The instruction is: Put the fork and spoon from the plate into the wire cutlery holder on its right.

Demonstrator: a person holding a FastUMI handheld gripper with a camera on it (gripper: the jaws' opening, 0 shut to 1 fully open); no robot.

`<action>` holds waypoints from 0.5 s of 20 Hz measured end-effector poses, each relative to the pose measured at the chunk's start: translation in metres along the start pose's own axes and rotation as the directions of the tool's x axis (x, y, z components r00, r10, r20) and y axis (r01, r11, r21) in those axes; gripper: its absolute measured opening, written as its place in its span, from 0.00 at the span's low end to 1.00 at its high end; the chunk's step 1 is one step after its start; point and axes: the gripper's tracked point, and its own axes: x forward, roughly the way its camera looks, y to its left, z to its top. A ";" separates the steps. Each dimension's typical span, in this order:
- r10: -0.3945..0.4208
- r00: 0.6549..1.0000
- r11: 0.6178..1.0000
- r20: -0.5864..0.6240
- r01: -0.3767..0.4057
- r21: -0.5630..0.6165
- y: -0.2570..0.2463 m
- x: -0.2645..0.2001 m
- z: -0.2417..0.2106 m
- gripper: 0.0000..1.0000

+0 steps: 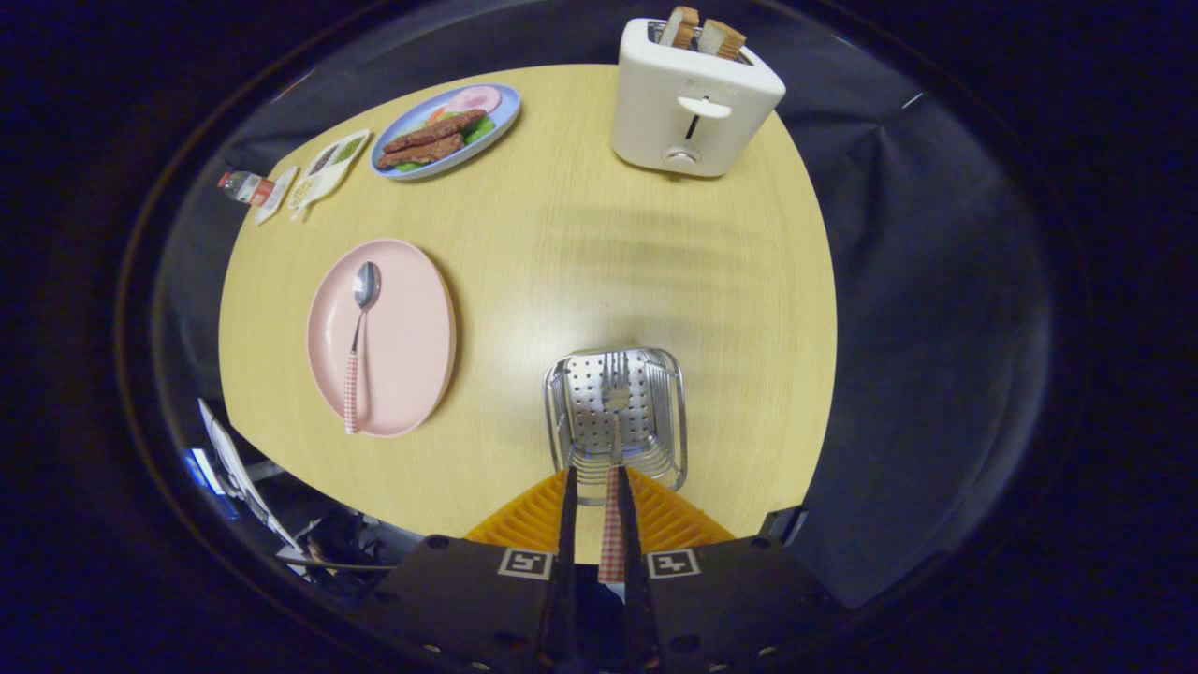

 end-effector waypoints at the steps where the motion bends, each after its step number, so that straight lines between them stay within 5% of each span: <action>1: 0.004 0.999 1.000 0.032 -0.003 -0.005 0.004 -0.001 0.002 0.24; 10: 0.025 0.952 1.000 0.306 -0.018 -0.025 0.070 -0.017 0.015 0.50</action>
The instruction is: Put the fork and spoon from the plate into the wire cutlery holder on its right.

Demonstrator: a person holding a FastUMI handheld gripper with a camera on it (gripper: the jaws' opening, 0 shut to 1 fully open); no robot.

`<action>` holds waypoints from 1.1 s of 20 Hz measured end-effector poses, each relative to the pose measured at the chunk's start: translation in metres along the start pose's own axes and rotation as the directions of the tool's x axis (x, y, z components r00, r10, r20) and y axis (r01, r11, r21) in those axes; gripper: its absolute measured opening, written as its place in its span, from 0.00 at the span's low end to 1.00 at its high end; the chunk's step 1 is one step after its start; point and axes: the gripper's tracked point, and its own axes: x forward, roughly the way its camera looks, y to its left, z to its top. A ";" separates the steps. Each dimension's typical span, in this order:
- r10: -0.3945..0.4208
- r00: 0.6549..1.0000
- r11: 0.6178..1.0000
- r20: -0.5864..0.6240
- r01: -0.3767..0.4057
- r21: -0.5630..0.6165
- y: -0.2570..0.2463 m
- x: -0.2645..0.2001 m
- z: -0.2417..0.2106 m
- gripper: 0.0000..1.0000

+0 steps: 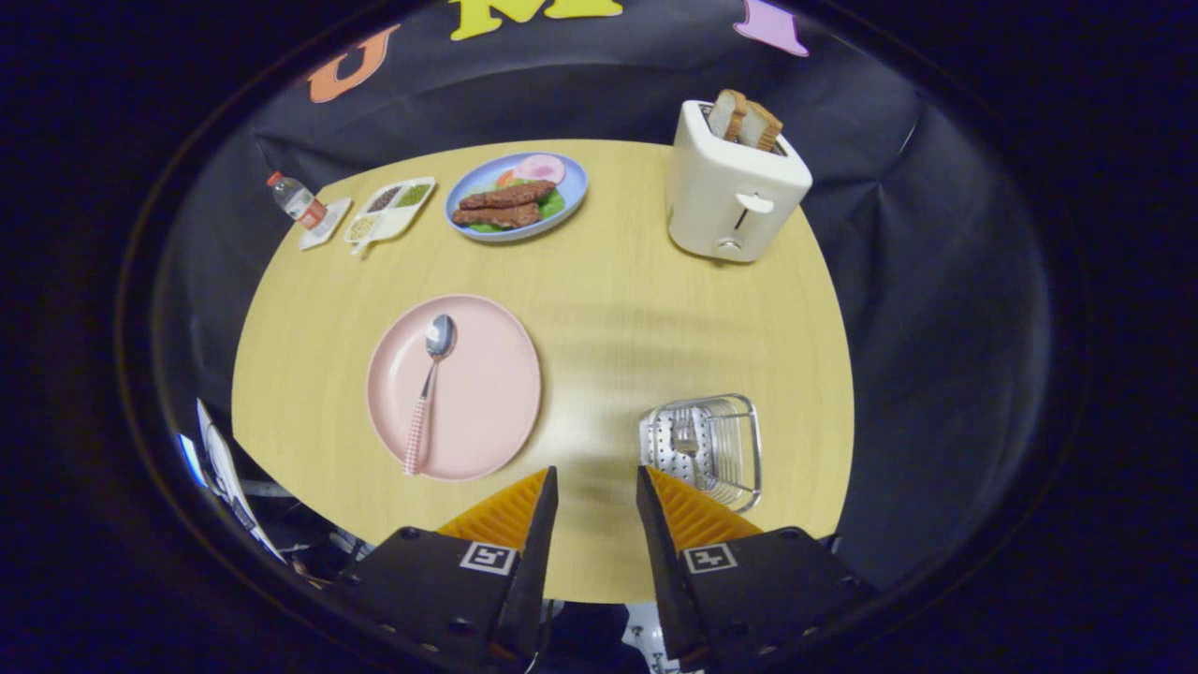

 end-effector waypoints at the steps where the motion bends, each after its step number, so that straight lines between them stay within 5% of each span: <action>1: 0.000 1.000 1.000 0.027 0.000 0.005 0.008 0.002 0.002 0.52; 12: 0.059 0.968 0.998 0.244 -0.064 0.010 0.112 0.042 0.013 0.87; 22: 0.048 0.942 0.996 0.332 -0.072 0.060 0.172 0.104 0.003 0.88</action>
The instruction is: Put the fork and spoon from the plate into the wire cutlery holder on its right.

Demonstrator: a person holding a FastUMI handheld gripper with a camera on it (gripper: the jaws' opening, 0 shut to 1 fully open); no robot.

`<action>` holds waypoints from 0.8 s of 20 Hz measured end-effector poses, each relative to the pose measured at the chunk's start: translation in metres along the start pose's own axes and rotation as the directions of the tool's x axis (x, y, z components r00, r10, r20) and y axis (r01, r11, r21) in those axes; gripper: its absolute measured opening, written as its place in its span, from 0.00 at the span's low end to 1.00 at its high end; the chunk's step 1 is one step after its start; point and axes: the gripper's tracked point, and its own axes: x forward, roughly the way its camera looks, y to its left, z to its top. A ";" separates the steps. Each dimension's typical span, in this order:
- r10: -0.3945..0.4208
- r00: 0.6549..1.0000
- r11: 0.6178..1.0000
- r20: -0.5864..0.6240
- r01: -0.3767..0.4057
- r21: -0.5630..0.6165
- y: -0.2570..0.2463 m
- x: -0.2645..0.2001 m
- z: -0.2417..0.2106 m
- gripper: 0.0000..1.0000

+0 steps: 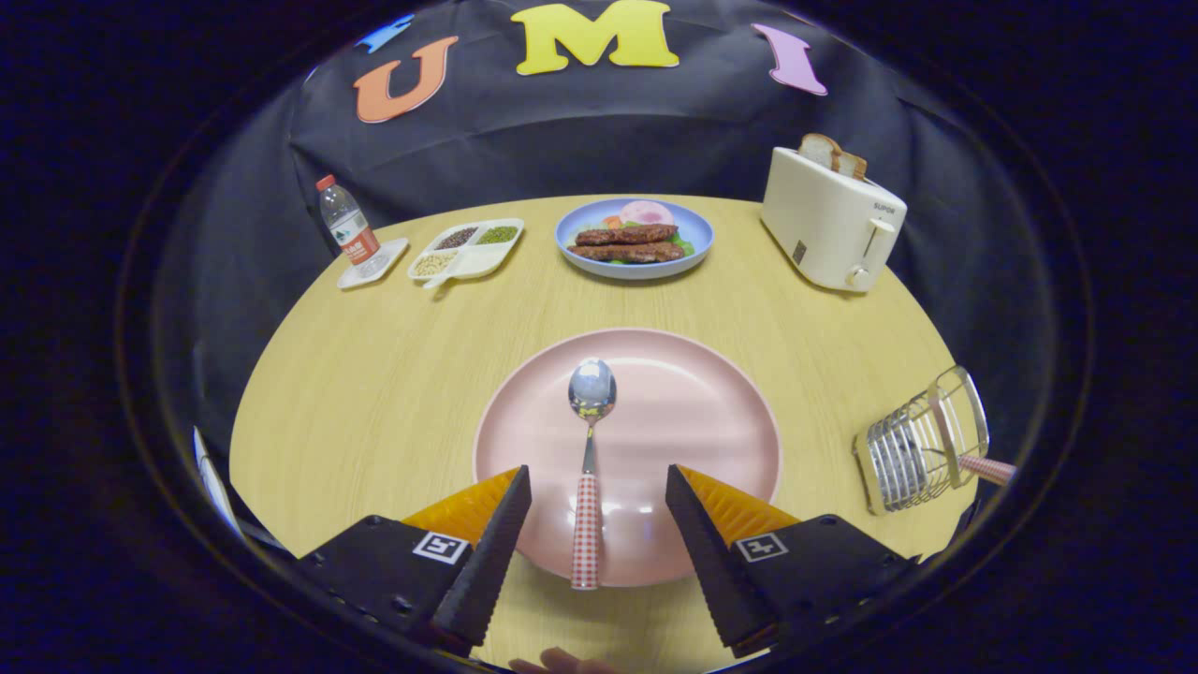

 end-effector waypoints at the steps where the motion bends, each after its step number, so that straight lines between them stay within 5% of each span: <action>1: 0.002 1.000 1.000 -0.006 -0.002 0.013 0.005 0.003 -0.005 0.88; 3: -0.015 1.000 0.999 -0.007 0.015 0.031 0.007 0.010 -0.006 0.80; 7: -0.042 0.999 0.997 -0.034 0.045 0.065 0.011 0.021 -0.013 0.43; 12: -0.102 0.994 0.993 -0.045 0.105 0.051 0.004 0.024 -0.016 0.13; 16: -0.118 0.992 0.993 -0.052 0.119 0.014 -0.001 0.015 -0.015 0.06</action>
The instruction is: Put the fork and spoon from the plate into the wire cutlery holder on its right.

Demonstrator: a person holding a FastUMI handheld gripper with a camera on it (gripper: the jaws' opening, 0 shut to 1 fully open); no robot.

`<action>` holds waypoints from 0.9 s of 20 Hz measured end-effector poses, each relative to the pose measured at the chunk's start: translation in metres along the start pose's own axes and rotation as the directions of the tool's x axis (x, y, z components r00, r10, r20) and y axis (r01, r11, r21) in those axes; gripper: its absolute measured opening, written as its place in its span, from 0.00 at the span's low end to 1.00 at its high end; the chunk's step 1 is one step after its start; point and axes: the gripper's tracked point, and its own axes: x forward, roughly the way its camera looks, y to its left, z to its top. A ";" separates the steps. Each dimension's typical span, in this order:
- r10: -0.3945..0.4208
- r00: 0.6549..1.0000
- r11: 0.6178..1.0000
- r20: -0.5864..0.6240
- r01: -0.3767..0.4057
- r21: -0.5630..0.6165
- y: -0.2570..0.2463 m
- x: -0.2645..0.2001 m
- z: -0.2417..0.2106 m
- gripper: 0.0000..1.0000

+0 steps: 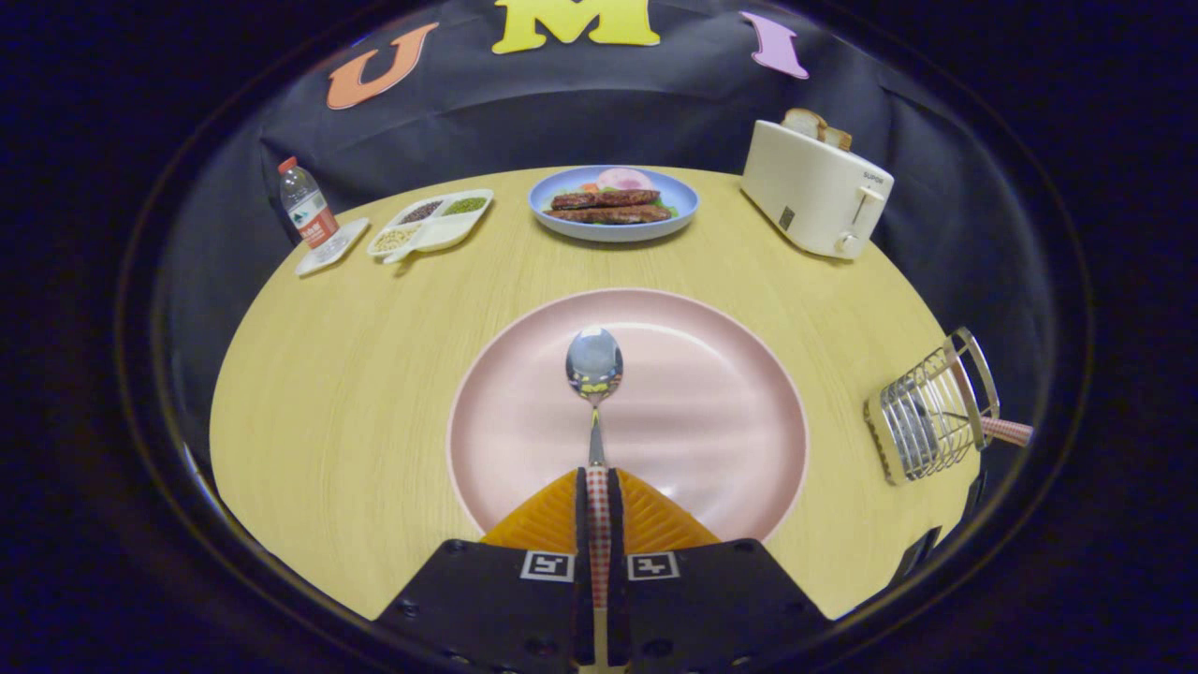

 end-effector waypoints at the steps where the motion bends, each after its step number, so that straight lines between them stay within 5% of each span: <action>1: -0.011 1.000 1.000 0.009 0.011 -0.010 -0.004 -0.005 0.002 0.06; 8: 0.079 0.997 0.992 0.022 -0.076 -0.100 -0.007 -0.057 0.014 0.02; 18: 0.087 0.996 0.980 -0.030 -0.091 -0.179 -0.095 -0.138 0.042 0.02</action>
